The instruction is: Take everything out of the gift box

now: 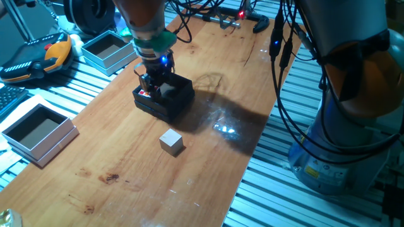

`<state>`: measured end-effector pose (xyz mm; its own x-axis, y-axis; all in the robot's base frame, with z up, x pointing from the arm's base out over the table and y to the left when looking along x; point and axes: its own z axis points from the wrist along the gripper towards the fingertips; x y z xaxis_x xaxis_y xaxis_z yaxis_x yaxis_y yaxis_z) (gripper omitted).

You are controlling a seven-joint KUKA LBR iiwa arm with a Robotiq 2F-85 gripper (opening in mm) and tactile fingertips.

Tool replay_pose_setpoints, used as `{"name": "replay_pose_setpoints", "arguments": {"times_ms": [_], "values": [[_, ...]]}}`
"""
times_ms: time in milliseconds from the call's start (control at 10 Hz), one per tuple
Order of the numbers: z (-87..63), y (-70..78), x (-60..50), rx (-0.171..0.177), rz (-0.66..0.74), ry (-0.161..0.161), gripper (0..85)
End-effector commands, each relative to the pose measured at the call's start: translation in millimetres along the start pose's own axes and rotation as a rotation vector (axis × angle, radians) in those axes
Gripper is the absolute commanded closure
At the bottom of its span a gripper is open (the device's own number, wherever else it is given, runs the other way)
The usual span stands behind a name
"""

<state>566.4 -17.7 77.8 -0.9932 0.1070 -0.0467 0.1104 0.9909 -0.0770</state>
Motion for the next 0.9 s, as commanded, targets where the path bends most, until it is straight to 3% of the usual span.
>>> {"name": "replay_pose_setpoints", "arguments": {"times_ms": [0, 200, 400, 800], "values": [[-3.0, 2.5, -0.5, -0.002, -0.001, 0.002, 10.7], [-9.9, 12.4, -1.6, -0.008, 0.021, 0.011, 10.7], [-8.1, 21.5, -0.9, -0.007, 0.032, -0.003, 10.3], [-1.3, 25.0, -1.4, 0.005, 0.001, -0.005, 10.0]]}}
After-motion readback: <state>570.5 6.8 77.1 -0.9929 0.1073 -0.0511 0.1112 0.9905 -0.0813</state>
